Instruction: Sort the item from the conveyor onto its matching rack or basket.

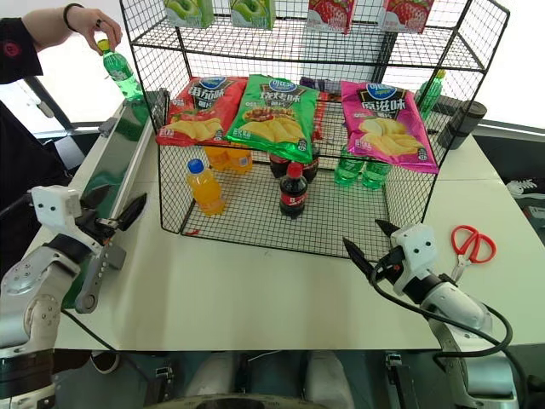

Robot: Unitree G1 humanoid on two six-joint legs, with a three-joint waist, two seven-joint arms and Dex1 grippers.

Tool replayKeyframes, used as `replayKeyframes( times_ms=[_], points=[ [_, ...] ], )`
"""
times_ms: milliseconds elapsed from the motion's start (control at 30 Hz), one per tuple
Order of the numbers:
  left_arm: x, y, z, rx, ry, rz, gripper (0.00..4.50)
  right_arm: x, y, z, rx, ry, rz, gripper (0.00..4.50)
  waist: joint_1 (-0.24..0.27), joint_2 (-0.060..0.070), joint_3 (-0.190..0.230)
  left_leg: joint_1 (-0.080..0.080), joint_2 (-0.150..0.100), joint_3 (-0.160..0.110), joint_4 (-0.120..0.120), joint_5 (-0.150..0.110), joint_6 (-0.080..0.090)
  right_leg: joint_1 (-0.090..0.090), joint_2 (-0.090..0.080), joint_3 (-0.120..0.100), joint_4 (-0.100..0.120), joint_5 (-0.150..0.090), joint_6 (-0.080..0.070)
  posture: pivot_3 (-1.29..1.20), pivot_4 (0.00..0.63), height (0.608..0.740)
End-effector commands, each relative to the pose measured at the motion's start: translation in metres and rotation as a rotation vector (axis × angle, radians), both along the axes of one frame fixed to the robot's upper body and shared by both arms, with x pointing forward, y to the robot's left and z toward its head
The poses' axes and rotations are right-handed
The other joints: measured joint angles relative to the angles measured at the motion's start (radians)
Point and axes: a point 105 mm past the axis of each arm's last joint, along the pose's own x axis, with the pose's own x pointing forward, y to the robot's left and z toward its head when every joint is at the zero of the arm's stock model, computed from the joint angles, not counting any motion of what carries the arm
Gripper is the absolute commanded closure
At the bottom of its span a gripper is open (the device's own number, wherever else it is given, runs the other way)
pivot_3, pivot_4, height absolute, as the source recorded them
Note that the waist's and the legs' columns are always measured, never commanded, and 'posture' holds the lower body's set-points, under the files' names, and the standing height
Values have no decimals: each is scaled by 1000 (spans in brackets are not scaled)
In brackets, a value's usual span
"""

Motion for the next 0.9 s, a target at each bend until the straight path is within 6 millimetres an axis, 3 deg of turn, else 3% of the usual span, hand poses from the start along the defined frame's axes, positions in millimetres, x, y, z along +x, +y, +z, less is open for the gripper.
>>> replayKeyframes(
  times_ms=[33,333,567,667,900],
  points=[
    [2,21,8,35,-30,124,0,1,7,6,4,-31,15,197,1,0,0,0,0,0,0,0,0,0,0,0,0,0,0,0,150,740],
    [19,26,-4,46,-29,180,0,5,26,7,23,-55,42,197,-1,-2,-1,0,0,0,0,0,0,0,0,0,1,0,0,0,150,740],
    [17,52,-20,47,-19,341,0,5,36,9,27,-62,73,197,-2,-2,-1,0,0,0,0,0,0,0,0,0,1,1,2,0,150,740],
    [15,61,-24,41,-16,376,0,1,50,14,22,-73,134,197,-2,-2,-1,0,0,0,0,0,0,-1,1,0,1,1,2,0,150,740],
    [17,66,-26,29,-29,369,0,-15,109,34,29,-109,394,197,-2,-4,-2,0,0,0,0,0,0,-1,0,-1,1,1,2,0,150,740]
  ],
)
